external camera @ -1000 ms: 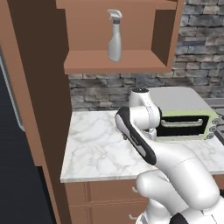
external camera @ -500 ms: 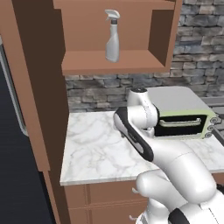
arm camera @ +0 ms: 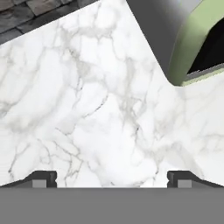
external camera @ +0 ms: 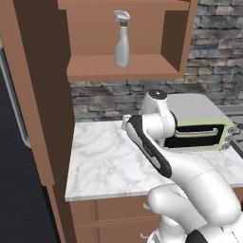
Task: Move the cutting board and knife to the sink. Then move spray from the cabinet to the counter.
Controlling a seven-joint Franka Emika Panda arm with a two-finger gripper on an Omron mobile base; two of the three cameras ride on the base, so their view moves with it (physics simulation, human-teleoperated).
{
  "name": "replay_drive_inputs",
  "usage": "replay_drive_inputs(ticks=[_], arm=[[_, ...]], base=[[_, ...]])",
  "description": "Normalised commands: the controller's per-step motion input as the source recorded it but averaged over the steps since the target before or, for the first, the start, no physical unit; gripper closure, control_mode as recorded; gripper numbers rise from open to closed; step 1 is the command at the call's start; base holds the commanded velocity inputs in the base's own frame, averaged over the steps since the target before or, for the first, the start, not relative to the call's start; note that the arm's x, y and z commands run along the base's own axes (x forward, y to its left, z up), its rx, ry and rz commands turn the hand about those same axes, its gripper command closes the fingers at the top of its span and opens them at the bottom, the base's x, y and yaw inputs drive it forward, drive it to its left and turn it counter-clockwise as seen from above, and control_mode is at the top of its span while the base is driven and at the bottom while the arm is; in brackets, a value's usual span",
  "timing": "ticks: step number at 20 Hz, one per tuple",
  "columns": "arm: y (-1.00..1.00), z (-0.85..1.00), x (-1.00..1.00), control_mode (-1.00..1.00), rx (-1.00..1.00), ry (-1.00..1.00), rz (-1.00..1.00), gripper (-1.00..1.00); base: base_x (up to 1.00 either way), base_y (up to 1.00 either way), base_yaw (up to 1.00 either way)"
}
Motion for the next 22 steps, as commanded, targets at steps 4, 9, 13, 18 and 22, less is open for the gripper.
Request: replay_drive_inputs(ticks=[4,9,13,18,22], arm=[[-0.15,0.53,0.03,-1.00,-0.02,-0.35,0.30,-1.00],[-0.11,0.58,0.00,-1.00,-0.01,-0.40,0.29,-1.00],[0.00,0.58,0.00,-1.00,-0.04,-0.43,0.22,-1.00],[0.00,0.50,0.00,-1.00,-0.05,-0.41,0.13,-1.00],[-0.01,0.47,0.00,-1.00,-0.05,-0.35,0.06,-1.00]], base=[[0.00,0.00,0.00],[0.00,0.00,0.00],[0.00,0.00,0.00],[0.00,0.00,0.00],[0.00,0.00,0.00]])
